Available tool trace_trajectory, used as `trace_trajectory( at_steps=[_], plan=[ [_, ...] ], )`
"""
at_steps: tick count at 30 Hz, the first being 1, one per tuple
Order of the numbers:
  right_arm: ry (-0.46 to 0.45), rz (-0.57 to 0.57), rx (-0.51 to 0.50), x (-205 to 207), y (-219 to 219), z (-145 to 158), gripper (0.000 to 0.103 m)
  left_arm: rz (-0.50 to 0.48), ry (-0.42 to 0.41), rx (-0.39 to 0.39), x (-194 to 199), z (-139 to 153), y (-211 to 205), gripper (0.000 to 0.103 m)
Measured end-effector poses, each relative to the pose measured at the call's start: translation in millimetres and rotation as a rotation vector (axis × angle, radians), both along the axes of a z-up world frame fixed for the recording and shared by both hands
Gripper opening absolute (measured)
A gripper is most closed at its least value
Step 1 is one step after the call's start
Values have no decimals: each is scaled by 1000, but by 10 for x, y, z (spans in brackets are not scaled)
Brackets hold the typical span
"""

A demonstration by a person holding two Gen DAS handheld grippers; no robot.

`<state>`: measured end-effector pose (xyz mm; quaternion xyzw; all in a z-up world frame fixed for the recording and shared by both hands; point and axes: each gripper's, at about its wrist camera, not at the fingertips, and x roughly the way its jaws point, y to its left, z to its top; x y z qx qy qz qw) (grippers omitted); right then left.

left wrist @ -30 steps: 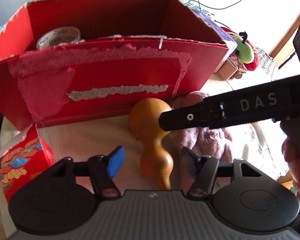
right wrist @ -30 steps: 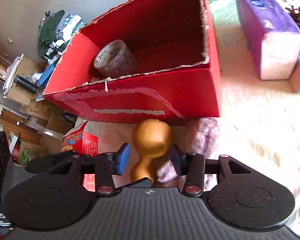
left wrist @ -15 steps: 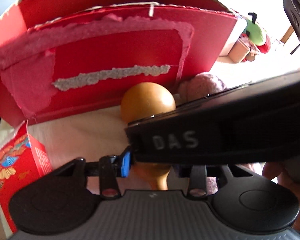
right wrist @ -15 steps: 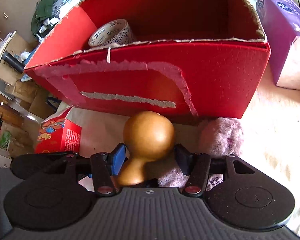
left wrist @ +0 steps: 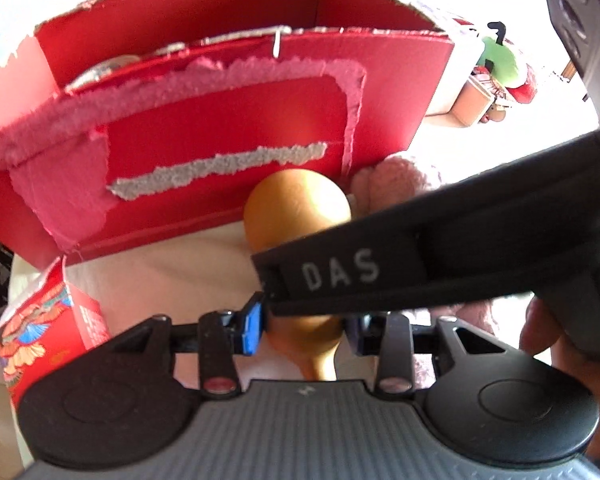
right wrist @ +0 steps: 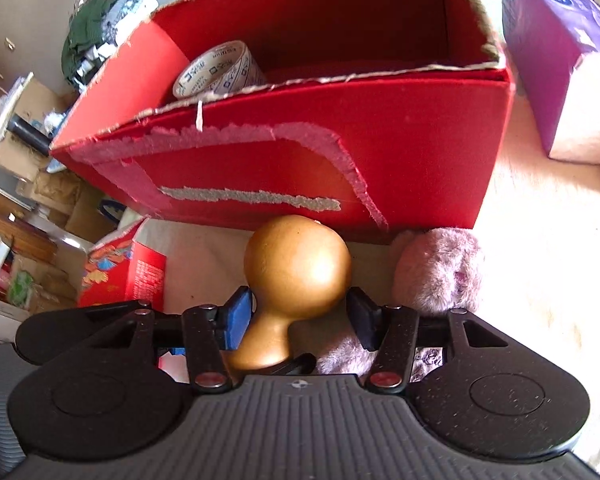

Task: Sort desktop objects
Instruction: 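Lift the gourd with the right gripper and place it inside the red box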

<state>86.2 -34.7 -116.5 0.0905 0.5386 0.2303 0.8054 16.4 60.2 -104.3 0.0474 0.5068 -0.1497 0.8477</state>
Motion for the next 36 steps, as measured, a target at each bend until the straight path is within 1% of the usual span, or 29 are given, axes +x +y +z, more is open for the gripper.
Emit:
trace_trajectory(
  at_steps=[2, 6, 12, 16, 19, 22, 24, 26, 29, 31, 33, 36],
  plan=[
    [10, -2, 26, -1, -28, 24, 55, -5, -13, -1, -38, 89, 10, 39],
    [12, 26, 75, -15, -64, 177, 55, -24, -44, 17, -123, 305, 11, 39],
    [-42, 97, 78, -100, -5, 457, 55, -34, -51, 19, -171, 605, 55, 39],
    [-83, 122, 127, -133, -34, 634, 55, -49, -102, 25, -254, 855, 52, 39],
    [-116, 121, 163, -138, -89, 757, 55, -65, -134, 33, -215, 1005, 0, 39],
    [-147, 109, 216, -120, -175, 901, 55, -84, -184, 34, -214, 1206, -7, 39],
    [-164, 90, 268, -91, -251, 1006, 55, -94, -234, 33, -206, 1355, 2, 39],
    [-181, 69, 321, -39, -318, 1109, 55, -97, -274, 37, -144, 1474, -3, 39],
    [-222, 36, 351, 94, -337, 1233, 54, -94, -303, 47, 99, 1585, -26, 39],
    [-253, 11, 351, 212, -308, 1279, 53, -89, -315, 52, 309, 1626, -16, 39],
    [-273, -15, 350, 358, -268, 1299, 51, -85, -321, 66, 561, 1619, 34, 39],
    [-267, -45, 355, 644, -233, 1259, 48, -82, -319, 92, 929, 1513, 68, 40]
  ],
)
